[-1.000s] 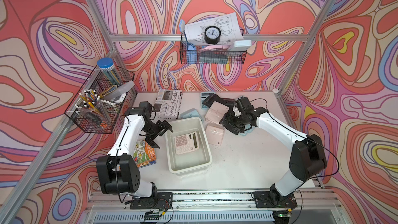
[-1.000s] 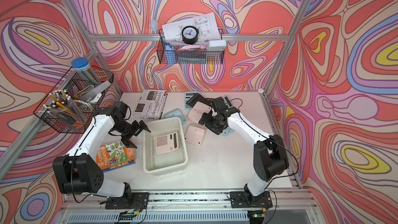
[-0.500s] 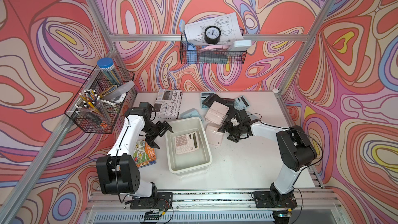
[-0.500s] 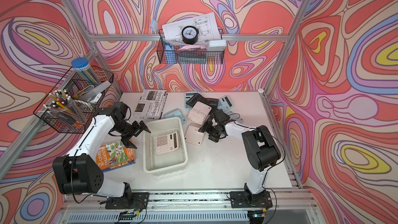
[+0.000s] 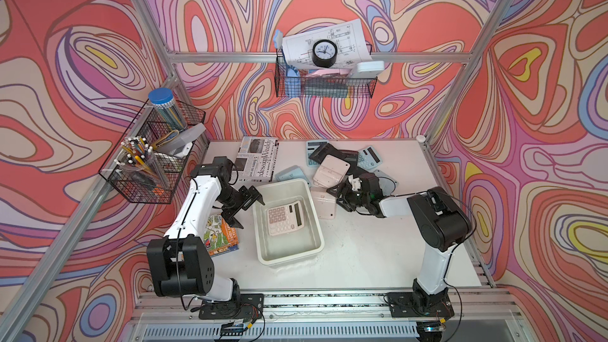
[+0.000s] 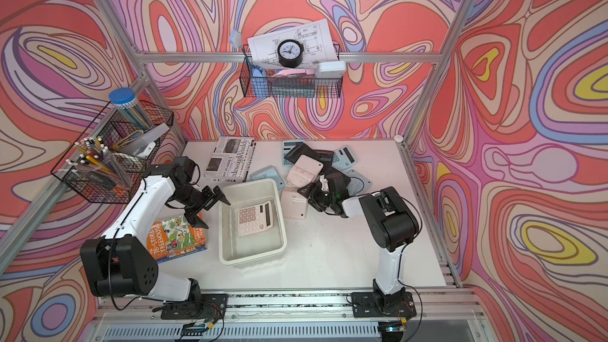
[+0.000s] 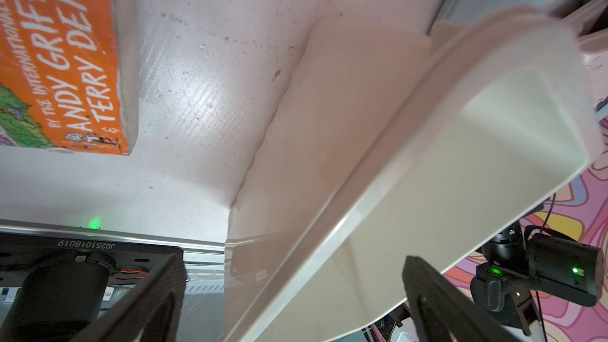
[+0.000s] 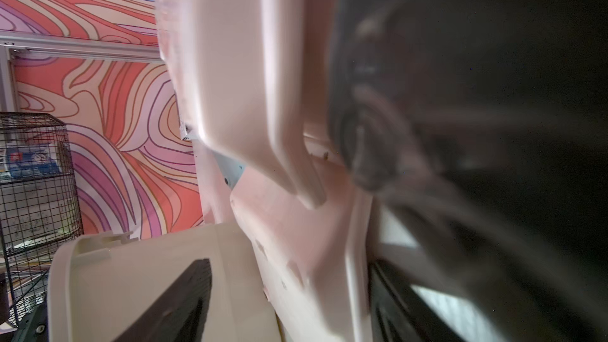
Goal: Put the calculator in the storage box
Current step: Pick up the calculator at the center of the board.
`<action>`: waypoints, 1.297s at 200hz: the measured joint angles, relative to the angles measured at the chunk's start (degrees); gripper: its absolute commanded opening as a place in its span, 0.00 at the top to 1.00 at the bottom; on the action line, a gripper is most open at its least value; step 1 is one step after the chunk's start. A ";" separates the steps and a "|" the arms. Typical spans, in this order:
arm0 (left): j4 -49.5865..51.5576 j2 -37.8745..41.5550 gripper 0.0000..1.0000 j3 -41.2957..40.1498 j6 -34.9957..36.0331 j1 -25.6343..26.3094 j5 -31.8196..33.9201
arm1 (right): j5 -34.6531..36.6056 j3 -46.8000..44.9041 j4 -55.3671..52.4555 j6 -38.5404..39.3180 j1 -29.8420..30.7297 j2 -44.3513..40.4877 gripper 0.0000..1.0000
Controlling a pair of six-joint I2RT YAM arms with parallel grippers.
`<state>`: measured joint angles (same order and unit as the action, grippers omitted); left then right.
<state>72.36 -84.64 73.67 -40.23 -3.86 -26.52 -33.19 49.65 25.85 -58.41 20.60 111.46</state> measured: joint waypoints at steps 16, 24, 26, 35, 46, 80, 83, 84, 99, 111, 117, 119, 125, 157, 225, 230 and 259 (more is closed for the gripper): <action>0.39 -0.02 0.03 0.11 0.00 0.00 0.17 | -0.92 0.00 3.56 -0.11 0.00 1.68 0.34; 0.59 -0.02 0.03 0.33 0.02 0.00 0.35 | -1.36 -0.02 5.57 -0.09 0.00 2.62 0.38; 0.66 0.00 0.03 0.39 0.02 0.00 0.42 | -1.55 -0.07 6.19 0.00 -0.02 2.93 0.39; 0.90 0.00 0.03 0.66 0.13 0.00 0.59 | -1.97 -0.11 8.46 0.33 0.00 4.04 0.42; 1.16 -0.02 0.03 0.90 0.20 0.00 0.85 | -2.82 -0.09 11.15 0.52 0.09 5.42 0.43; 1.53 0.02 0.03 0.96 0.20 0.00 1.05 | -5.42 1.03 15.56 0.26 0.07 8.17 0.48; 1.53 0.07 0.03 0.96 0.20 0.00 1.05 | -5.60 1.16 15.76 0.26 0.07 8.37 0.49; 1.53 0.07 0.03 0.96 0.20 0.00 1.05 | -5.68 1.22 15.85 0.26 0.07 8.44 0.50; 1.51 0.31 0.03 0.96 0.17 0.00 1.03 | -6.75 1.92 15.93 0.20 0.09 9.03 0.59; 1.49 0.57 0.03 0.96 0.15 0.00 1.01 | -7.26 2.14 15.28 -0.24 0.20 9.09 0.63; 1.49 0.74 0.03 0.96 0.13 0.00 1.01 | -7.45 2.10 14.99 -0.11 0.26 9.09 0.63; 1.46 0.81 0.03 0.96 0.11 0.00 1.01 | -7.50 2.10 14.86 -0.07 0.26 9.05 0.64; 1.46 0.98 0.03 0.98 0.00 0.00 1.01 | -7.72 2.12 14.53 -0.22 0.26 8.92 0.67; 1.53 1.33 0.03 2.82 -0.42 0.00 1.03 | -8.74 2.05 10.34 -1.29 0.24 6.16 0.73; 1.46 5.01 0.01 10.67 -1.64 0.07 1.05 | -3.98 2.47 -9.35 0.90 0.20 -5.27 0.78; 1.44 5.20 0.01 11.10 -1.62 0.15 1.09 | -3.48 2.93 -11.39 1.22 0.20 -6.01 0.79; 1.33 5.86 0.01 14.27 -1.60 2.56 2.62 | -0.81 6.32 -22.14 3.93 0.20 -10.32 0.79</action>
<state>73.69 -78.78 87.94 -41.82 -1.30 -23.90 -34.00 55.96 3.70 -54.48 20.80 101.14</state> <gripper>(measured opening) 0.987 0.296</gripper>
